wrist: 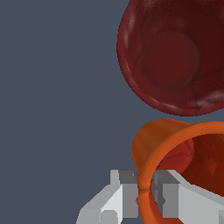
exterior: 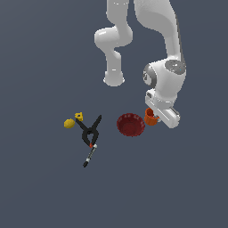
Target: Pick up a designated object from a clutter of objects.
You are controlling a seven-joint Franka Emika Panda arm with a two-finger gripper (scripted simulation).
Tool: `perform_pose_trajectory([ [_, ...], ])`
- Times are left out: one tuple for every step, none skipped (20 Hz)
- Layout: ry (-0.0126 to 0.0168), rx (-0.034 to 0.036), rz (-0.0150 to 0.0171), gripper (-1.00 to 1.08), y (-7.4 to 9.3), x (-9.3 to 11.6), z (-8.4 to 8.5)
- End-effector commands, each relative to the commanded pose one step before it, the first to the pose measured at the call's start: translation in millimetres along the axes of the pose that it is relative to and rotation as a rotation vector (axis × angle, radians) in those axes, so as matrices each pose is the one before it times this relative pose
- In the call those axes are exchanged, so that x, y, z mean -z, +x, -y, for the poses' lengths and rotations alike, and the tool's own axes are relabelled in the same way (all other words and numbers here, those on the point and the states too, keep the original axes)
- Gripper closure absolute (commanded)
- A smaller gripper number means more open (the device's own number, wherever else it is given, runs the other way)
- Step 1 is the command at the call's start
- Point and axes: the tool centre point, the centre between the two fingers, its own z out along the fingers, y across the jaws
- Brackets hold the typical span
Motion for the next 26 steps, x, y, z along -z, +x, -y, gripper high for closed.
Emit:
perform_pose_trajectory([
  [0.00196,-0.00102,-0.00017,1.08,10.83,20.46,1.12],
  [0.00000,0.00000,0.00000,1.08,4.71,8.94,0.28],
  [-0.00022,-0.00055,-0.00035,1.08,5.23,9.28,0.33],
  [-0.00013,-0.00036,-0.00030,1.08,5.37,9.77,0.35],
  [0.00000,0.00000,0.00000,1.08,5.46,10.26,0.37],
  [-0.00020,-0.00065,-0.00070,1.08,5.89,10.50,0.42],
  [0.00000,0.00000,0.00000,1.08,5.74,10.77,0.43],
  [-0.00010,-0.00042,-0.00054,1.08,5.90,10.75,0.45],
  [0.00000,0.00000,0.00000,1.08,5.69,10.67,0.47],
  [-0.00011,-0.00058,-0.00078,1.08,5.81,10.54,0.48],
  [0.00000,0.00000,0.00000,1.08,5.58,10.47,0.50],
  [0.00000,0.00000,0.00000,1.08,5.53,10.39,0.53],
  [0.00000,0.00000,0.00000,1.08,5.48,10.32,0.55],
  [-0.00001,-0.00055,-0.00081,1.08,5.56,10.31,0.54],
  [0.00000,0.00000,0.00000,1.08,5.41,10.21,0.61],
  [0.00000,0.00000,0.00000,1.08,5.38,10.17,0.64],
  [0.00000,0.00000,0.00000,1.08,5.35,10.13,0.68],
  [0.00000,0.00000,0.00000,1.08,5.32,10.09,0.72],
  [0.00000,0.00000,0.00000,1.08,5.30,10.06,0.76],
  [0.00000,0.00000,0.00000,1.08,5.29,10.03,0.80],
  [0.00032,0.00056,0.00025,1.08,5.02,10.11,0.81],
  [0.00000,0.00000,0.00000,1.08,5.04,9.55,0.87],
  [0.00024,0.00057,0.00031,1.08,4.54,9.10,0.87],
  [0.00000,0.00000,0.00000,1.08,4.48,8.46,0.88],
  [0.00029,0.00083,0.00043,1.08,3.89,8.03,0.87],
  [0.00000,0.00000,0.00000,1.08,3.93,7.39,0.84],
])
